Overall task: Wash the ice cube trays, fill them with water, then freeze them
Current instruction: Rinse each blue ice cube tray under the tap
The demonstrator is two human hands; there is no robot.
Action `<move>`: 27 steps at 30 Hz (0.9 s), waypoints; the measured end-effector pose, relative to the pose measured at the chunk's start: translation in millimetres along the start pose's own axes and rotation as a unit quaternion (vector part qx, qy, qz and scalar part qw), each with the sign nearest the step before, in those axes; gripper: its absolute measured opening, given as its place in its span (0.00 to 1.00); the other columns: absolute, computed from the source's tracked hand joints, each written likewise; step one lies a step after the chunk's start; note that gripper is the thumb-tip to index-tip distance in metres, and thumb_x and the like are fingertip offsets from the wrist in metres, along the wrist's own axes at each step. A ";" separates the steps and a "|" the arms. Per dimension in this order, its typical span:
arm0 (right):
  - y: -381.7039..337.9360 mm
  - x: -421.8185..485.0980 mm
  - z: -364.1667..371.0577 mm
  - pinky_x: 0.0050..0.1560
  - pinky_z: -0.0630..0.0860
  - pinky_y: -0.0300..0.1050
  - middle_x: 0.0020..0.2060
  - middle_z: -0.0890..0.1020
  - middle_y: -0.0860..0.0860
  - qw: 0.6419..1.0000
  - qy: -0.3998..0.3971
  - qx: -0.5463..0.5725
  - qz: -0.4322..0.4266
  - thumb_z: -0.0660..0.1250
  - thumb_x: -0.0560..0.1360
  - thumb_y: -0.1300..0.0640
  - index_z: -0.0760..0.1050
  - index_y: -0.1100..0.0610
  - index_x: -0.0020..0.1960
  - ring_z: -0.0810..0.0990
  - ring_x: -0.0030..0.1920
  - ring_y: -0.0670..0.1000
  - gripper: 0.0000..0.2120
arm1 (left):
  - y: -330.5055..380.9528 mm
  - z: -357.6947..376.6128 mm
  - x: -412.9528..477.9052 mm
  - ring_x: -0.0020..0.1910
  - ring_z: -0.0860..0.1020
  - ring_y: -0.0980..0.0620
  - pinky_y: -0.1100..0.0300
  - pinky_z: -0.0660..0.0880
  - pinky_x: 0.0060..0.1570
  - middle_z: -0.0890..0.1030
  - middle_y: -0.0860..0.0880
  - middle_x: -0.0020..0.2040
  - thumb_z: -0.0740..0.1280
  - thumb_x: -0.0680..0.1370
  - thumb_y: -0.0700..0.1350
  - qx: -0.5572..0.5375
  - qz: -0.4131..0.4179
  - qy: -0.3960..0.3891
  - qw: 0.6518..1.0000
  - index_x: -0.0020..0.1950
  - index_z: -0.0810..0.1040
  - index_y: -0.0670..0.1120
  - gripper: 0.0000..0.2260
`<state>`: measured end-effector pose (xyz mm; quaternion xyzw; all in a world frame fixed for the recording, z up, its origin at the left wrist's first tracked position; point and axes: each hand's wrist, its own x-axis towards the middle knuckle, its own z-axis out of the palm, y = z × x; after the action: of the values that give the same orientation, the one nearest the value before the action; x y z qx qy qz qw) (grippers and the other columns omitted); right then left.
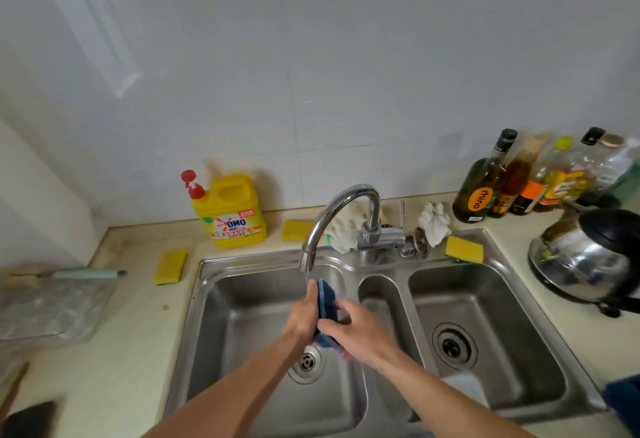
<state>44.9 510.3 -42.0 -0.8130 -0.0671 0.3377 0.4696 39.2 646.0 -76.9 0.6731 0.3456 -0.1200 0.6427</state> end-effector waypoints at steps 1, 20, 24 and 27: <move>-4.6 7.3 8.2 0.34 0.80 0.38 0.47 0.85 0.51 1.000 0.009 0.002 0.002 0.70 0.72 0.43 0.73 0.49 0.67 0.83 0.36 0.46 0.25 | 2.1 -8.5 7.8 0.47 0.84 0.41 0.50 0.80 0.48 0.85 0.39 0.48 0.50 0.84 0.64 0.016 0.006 -0.003 1.000 0.52 0.84 0.43 0.30; 4.5 52.4 0.0 0.29 0.74 0.39 0.35 0.80 0.48 0.987 0.127 0.004 0.094 0.68 0.78 0.44 0.72 0.54 0.69 0.75 0.23 0.43 0.23 | 6.3 -78.0 103.9 0.45 0.82 0.42 0.52 0.79 0.51 0.84 0.37 0.48 0.47 0.85 0.62 0.211 0.041 -0.066 0.974 0.53 0.81 0.34 0.35; 34.0 33.2 -38.0 0.38 0.80 0.46 0.36 0.82 0.55 0.979 0.137 0.022 0.151 0.70 0.78 0.45 0.73 0.57 0.68 0.80 0.30 0.50 0.24 | 4.0 -98.0 122.3 0.57 0.80 0.37 0.46 0.76 0.62 0.79 0.33 0.61 0.47 0.84 0.64 0.265 0.003 -0.037 0.963 0.66 0.75 0.36 0.34; 43.8 25.4 -48.9 0.40 0.80 0.48 0.41 0.81 0.56 0.976 0.146 0.047 0.158 0.71 0.77 0.45 0.72 0.56 0.68 0.80 0.32 0.51 0.24 | 5.9 -75.4 116.7 0.49 0.81 0.43 0.54 0.75 0.49 0.82 0.37 0.54 0.47 0.84 0.64 0.301 0.044 -0.041 0.952 0.58 0.79 0.39 0.32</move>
<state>85.2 461.9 -73.6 -0.8308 0.1470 0.2882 0.4530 107.0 754.2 -132.0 0.8445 0.2365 -0.2174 0.4284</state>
